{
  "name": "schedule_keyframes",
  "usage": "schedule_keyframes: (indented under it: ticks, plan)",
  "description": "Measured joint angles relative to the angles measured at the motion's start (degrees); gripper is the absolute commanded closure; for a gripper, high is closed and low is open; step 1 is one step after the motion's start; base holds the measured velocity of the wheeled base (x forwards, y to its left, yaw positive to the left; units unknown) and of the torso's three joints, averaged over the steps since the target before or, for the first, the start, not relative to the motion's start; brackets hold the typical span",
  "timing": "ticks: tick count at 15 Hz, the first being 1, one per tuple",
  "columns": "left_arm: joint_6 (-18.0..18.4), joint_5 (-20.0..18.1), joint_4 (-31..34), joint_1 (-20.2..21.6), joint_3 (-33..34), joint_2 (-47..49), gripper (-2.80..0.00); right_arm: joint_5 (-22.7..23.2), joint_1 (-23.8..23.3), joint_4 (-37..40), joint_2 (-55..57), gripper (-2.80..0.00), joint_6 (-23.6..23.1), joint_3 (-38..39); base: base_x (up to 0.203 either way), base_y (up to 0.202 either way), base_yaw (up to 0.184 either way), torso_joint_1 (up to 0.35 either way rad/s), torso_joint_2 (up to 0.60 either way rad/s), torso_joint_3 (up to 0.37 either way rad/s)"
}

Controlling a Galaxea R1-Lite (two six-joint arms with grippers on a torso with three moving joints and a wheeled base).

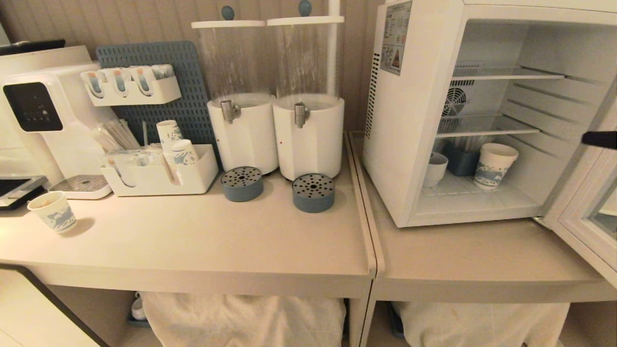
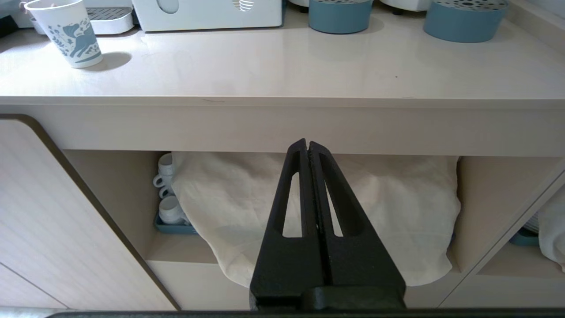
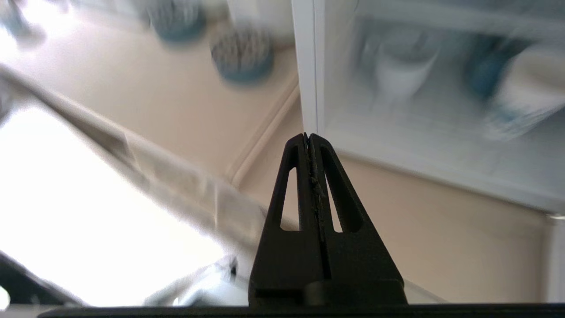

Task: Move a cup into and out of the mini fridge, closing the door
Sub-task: Take the ceramic cup out of the freezer

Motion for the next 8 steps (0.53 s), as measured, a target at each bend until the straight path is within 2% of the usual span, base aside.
schedule_keyframes:
  ticks: [2,4,6,8]
  plan:
    - [0.0,0.0,0.0,0.0,0.0,0.0,0.0,3.3,-2.3,-1.0,6.6,0.0,-5.8,2.0,0.0,0.0,0.0,0.0,0.0,0.0]
    - [-0.1,0.0,0.0,0.0,0.0,0.0,0.0,8.3,-4.8,-5.8,12.6,0.0,-12.0,6.6,0.0,0.0,0.0,0.0,0.0,0.0]
    - [-0.2,0.0,0.0,0.0,0.0,0.0,0.0,13.7,-6.6,-17.8,18.0,0.0,-16.7,13.4,0.0,0.0,0.0,0.0,0.0,0.0]
    - [-0.3,0.0,0.0,0.0,0.0,0.0,0.0,17.0,-7.6,-33.2,24.7,0.0,-17.9,19.1,0.0,0.0,0.0,0.0,0.0,0.0]
